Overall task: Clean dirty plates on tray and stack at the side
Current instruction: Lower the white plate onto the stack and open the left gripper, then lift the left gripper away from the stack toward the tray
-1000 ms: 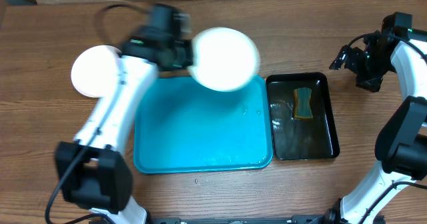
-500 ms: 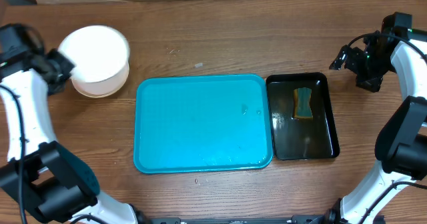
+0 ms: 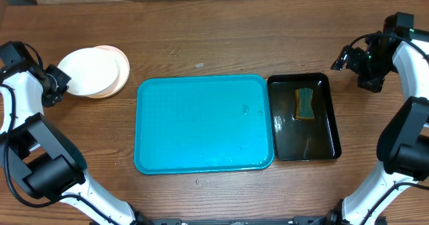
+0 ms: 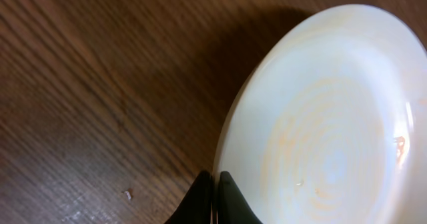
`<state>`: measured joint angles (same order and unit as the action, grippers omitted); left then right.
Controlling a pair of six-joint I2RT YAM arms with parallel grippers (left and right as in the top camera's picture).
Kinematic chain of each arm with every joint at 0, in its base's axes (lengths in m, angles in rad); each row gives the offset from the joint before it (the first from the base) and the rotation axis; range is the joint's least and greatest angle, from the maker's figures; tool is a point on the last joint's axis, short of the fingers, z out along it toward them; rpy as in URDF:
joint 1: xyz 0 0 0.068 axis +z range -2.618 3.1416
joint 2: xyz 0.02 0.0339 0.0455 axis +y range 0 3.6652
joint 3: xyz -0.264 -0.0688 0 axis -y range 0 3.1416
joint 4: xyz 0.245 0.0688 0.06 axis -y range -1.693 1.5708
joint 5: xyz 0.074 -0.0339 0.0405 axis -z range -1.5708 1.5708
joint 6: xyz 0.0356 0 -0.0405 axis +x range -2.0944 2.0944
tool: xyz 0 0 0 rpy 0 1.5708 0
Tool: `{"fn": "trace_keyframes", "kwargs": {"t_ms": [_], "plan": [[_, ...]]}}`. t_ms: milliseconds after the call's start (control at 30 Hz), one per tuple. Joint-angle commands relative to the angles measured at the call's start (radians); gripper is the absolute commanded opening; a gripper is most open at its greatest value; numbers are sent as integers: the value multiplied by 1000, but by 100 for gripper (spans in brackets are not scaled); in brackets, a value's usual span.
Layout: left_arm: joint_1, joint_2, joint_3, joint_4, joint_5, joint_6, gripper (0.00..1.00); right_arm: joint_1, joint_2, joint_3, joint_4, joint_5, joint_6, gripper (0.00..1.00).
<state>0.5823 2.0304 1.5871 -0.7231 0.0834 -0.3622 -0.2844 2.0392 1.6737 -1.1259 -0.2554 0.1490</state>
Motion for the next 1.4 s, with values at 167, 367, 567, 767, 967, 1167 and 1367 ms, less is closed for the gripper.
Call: {"fn": "trace_keyframes", "kwargs": {"t_ms": [167, 367, 567, 767, 967, 1167, 1367], "plan": [[-16, 3, 18, 27, 204, 79, 55, 3, -31, 22, 3, 0, -4, 100], [-22, 3, 18, 25, 384, 116, 75, 3, -31, 22, 3, 0, -4, 100], [-74, 3, 18, -6, 492, 171, 73, 3, -31, 22, 3, 0, -4, 100], [-214, 3, 18, -26, 436, 183, 83, 3, -31, 22, 3, 0, -4, 100], [-370, 3, 18, -24, 323, 183, 100, 3, -31, 22, 3, 0, -4, 100], [-494, 3, 18, -24, 294, 183, 100, 3, -31, 22, 3, 0, -4, 100], [-576, 3, 18, -24, 294, 183, 100, 3, -31, 22, 3, 0, -4, 100]]}}
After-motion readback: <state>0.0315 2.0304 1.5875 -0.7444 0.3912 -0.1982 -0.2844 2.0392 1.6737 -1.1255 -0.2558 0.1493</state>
